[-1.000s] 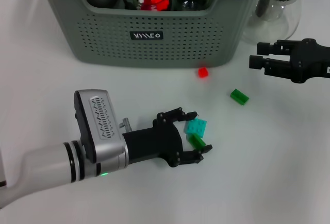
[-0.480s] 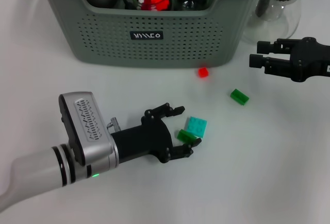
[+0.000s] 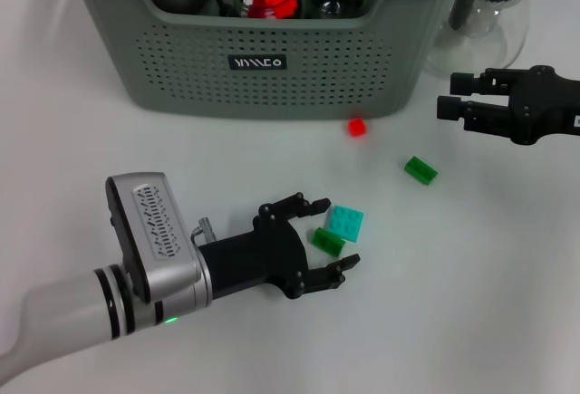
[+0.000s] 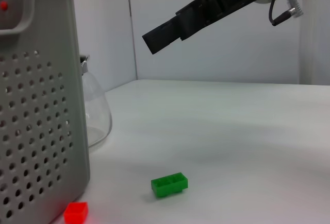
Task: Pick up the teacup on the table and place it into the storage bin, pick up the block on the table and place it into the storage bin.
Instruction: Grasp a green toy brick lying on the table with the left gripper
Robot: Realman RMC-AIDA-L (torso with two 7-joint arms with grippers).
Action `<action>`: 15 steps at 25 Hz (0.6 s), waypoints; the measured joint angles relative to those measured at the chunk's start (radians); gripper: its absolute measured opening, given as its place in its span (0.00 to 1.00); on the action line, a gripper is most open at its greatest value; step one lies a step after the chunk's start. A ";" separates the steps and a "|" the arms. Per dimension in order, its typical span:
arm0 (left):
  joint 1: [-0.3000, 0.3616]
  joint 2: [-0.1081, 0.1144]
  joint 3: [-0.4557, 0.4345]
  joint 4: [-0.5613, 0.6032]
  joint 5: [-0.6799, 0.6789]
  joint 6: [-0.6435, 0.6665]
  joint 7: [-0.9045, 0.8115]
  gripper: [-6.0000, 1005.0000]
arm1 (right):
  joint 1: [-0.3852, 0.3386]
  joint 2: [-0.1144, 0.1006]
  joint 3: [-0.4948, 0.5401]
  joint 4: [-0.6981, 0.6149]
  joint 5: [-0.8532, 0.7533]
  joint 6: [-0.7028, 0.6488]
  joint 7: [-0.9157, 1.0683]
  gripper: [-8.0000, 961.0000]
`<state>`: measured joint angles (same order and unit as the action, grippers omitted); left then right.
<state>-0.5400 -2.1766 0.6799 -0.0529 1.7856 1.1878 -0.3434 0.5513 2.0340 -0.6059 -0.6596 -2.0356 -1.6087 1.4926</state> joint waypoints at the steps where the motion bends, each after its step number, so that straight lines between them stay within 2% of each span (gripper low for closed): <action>1: 0.000 0.001 -0.001 0.000 0.000 0.000 0.000 0.80 | 0.000 0.000 0.000 0.000 0.000 0.000 0.000 0.55; 6: 0.009 0.005 0.012 0.002 0.001 0.021 -0.023 0.79 | -0.002 -0.002 0.000 0.000 0.000 0.004 0.000 0.55; 12: 0.083 0.007 0.048 0.107 0.022 0.200 -0.148 0.79 | -0.003 -0.003 0.000 0.000 0.000 0.004 0.000 0.55; 15: 0.100 0.005 0.052 0.143 0.060 0.246 -0.208 0.79 | -0.001 -0.003 0.000 0.000 0.000 0.004 0.000 0.55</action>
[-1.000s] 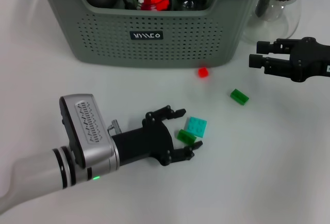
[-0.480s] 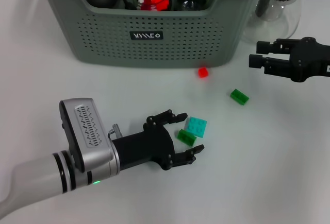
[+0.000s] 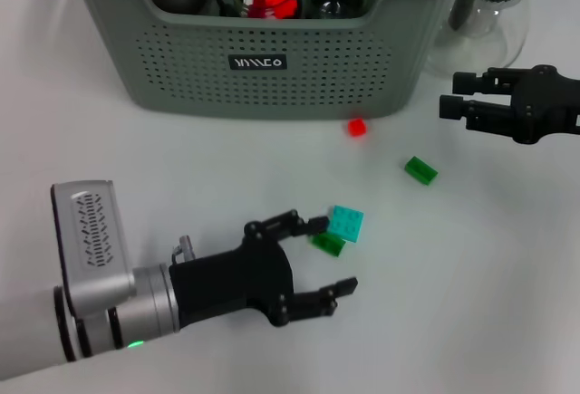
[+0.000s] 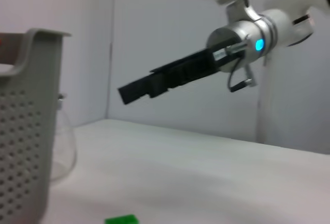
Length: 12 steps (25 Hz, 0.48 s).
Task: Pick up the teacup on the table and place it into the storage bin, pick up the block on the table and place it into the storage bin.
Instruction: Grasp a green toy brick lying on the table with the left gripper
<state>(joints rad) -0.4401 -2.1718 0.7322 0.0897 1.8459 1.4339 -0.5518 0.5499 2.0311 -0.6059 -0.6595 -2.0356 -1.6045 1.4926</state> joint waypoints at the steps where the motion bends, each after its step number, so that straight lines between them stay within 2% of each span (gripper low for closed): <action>1: 0.000 0.000 0.001 0.004 0.016 0.002 -0.018 0.79 | 0.001 0.000 0.000 0.000 0.000 0.000 0.000 0.55; 7: -0.028 -0.002 0.001 -0.002 0.079 -0.070 -0.116 0.78 | 0.001 0.003 0.000 0.000 0.000 0.000 0.000 0.55; 12: -0.047 -0.004 0.001 -0.003 0.079 -0.126 -0.156 0.78 | -0.004 0.003 0.000 0.000 0.000 0.000 0.000 0.55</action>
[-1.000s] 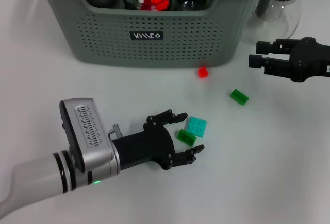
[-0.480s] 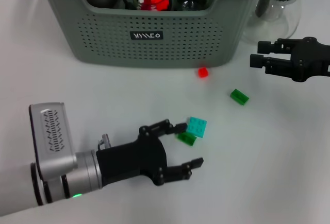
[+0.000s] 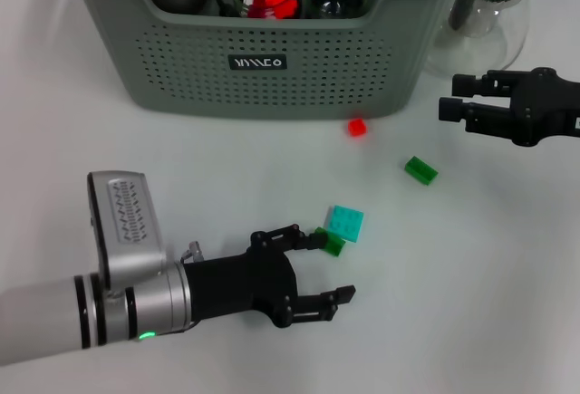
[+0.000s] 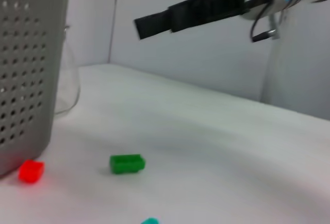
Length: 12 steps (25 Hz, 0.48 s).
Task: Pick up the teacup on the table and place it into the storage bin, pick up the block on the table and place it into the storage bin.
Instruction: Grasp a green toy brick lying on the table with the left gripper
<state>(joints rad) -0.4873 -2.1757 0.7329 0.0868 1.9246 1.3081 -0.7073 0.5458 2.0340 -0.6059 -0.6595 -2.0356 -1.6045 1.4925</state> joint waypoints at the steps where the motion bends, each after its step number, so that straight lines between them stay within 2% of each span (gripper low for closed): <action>1: -0.004 0.000 0.000 0.000 0.000 -0.009 -0.007 0.78 | -0.001 0.000 0.000 0.000 0.000 0.000 0.000 0.55; 12: -0.011 0.005 -0.036 0.016 -0.010 -0.063 -0.020 0.77 | -0.006 0.000 0.000 0.000 0.000 0.000 -0.004 0.55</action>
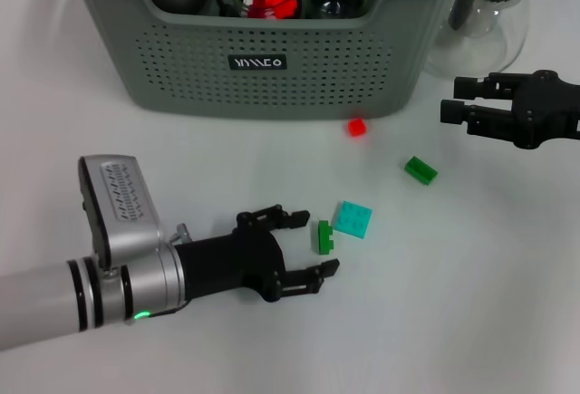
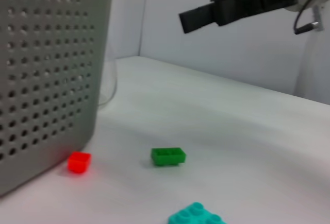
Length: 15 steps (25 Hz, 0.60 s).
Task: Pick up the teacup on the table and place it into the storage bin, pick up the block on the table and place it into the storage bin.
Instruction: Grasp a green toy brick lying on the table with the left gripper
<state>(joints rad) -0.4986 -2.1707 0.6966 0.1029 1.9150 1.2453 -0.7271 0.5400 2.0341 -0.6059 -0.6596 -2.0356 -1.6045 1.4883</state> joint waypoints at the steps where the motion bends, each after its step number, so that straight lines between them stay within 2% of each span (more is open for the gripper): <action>1: 0.002 0.001 -0.002 0.005 0.000 0.007 -0.003 0.77 | 0.000 0.000 0.000 0.000 0.000 0.000 0.000 0.55; 8: 0.026 -0.003 -0.002 0.046 0.000 0.063 0.043 0.76 | 0.000 0.000 0.000 0.000 -0.002 -0.003 -0.001 0.55; 15: -0.002 -0.006 0.002 0.038 0.000 0.050 0.165 0.76 | 0.000 0.003 0.000 0.000 -0.002 -0.002 -0.005 0.55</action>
<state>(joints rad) -0.5010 -2.1768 0.6986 0.1404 1.9150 1.2950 -0.5618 0.5399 2.0372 -0.6059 -0.6596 -2.0372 -1.6066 1.4835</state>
